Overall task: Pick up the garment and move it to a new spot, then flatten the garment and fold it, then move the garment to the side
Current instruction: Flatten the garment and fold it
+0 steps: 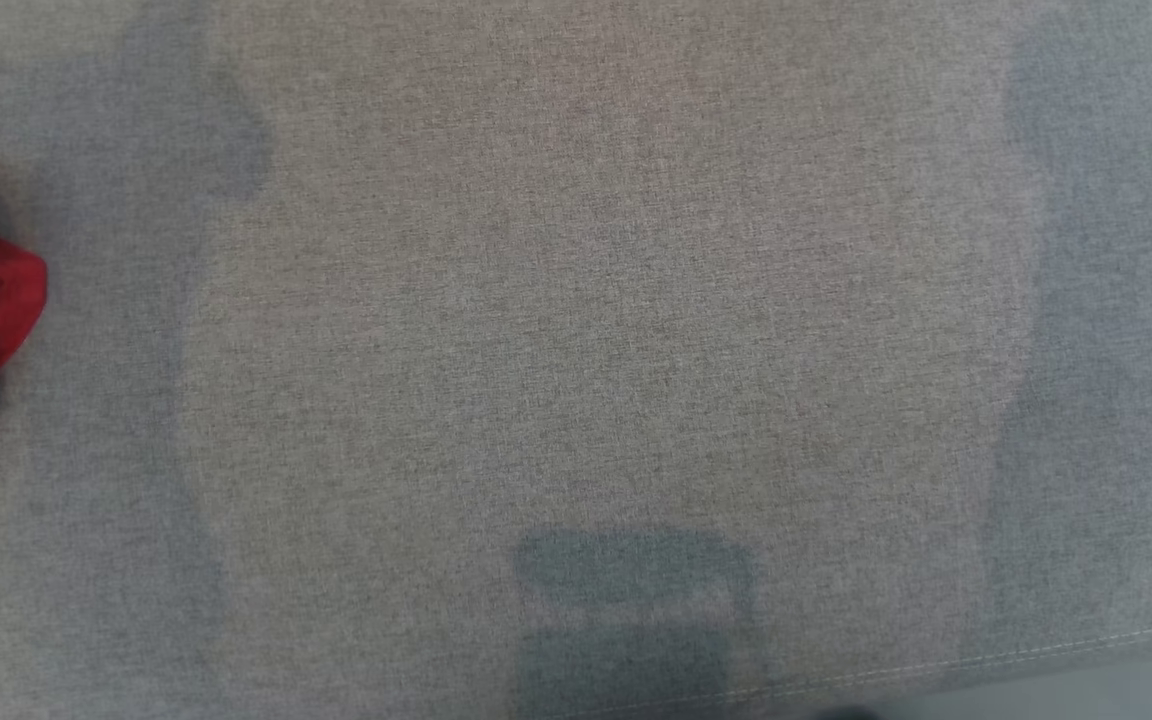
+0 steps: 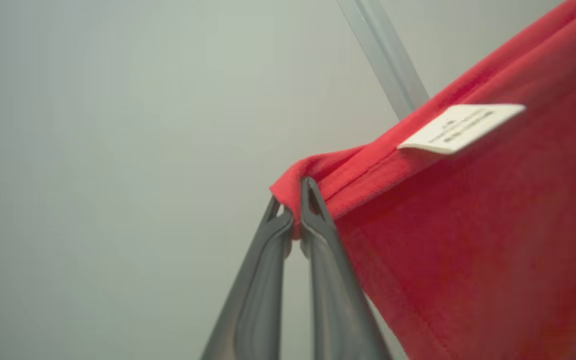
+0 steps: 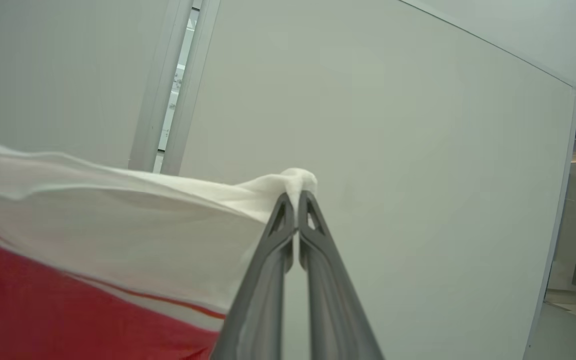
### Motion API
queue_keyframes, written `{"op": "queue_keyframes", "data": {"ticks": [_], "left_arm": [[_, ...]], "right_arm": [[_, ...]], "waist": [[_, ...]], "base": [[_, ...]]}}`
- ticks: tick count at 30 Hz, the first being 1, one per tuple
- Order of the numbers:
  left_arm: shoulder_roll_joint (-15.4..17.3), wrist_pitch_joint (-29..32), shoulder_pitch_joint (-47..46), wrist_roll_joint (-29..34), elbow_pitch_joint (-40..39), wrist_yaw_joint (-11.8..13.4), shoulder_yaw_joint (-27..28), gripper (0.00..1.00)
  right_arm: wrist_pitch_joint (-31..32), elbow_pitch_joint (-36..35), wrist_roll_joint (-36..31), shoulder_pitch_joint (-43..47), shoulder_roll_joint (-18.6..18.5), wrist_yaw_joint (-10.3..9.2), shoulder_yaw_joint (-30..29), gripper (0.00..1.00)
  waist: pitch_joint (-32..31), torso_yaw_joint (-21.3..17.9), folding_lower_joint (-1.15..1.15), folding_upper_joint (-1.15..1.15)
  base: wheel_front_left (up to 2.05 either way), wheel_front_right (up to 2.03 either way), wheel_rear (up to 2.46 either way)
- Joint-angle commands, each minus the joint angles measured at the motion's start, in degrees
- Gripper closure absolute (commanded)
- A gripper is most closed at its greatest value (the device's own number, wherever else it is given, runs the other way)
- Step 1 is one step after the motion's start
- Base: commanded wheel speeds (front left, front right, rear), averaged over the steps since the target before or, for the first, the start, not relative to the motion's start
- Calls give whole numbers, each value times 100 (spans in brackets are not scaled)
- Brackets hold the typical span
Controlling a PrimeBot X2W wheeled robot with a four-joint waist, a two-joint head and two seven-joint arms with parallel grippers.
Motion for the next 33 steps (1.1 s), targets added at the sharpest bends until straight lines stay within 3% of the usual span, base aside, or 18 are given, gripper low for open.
{"op": "queue_keyframes", "data": {"ticks": [1,6,15,22,33], "left_arm": [[130,12,244,-96,99,-1,76,100],[168,12,563,-218,176,-32,107,100],[-33,10,1862,-577,-89,98,424,100],[-303,11,3502,-777,-467,157,803,100],[-963,10,6047,-849,-764,31,1311,100]], "right_arm": [[3,-14,-27,117,-88,-20,-137,100],[3,54,79,384,-163,-22,-135,100],[1,-302,1171,1861,-305,-24,191,100],[1,-771,1959,3593,-360,-38,338,100],[-6,-1208,2441,6245,200,-51,-101,100]], "waist": [[44,-50,-1,0],[331,-143,-1,0],[477,-190,-1,0],[-39,-117,-1,0],[-1439,-53,-1,0]], "base": [[0,0,0],[0,0,0],[0,0,0],[0,0,0],[0,0,0]]}}
